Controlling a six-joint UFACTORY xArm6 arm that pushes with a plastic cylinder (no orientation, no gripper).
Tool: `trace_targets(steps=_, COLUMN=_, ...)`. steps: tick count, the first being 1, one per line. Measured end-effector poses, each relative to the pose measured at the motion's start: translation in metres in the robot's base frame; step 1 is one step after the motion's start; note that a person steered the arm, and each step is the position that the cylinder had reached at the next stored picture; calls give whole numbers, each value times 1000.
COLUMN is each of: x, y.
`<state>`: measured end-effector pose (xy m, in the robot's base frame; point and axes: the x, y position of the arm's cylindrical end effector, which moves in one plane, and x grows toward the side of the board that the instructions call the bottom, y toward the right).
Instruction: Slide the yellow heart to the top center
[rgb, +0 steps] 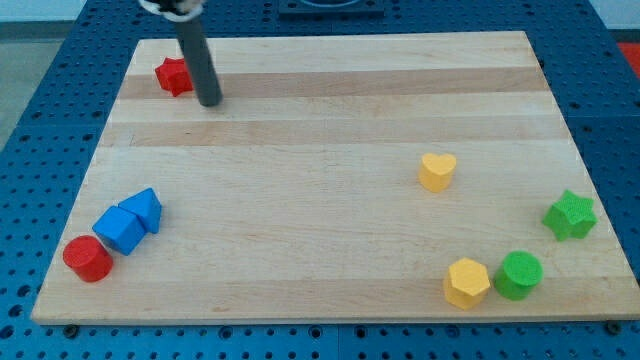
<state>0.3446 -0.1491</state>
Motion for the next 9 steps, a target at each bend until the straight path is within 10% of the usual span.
trace_targets(steps=3, x=48, y=14)
trace_targets(steps=6, x=163, y=170)
trace_targets(steps=9, x=165, y=244)
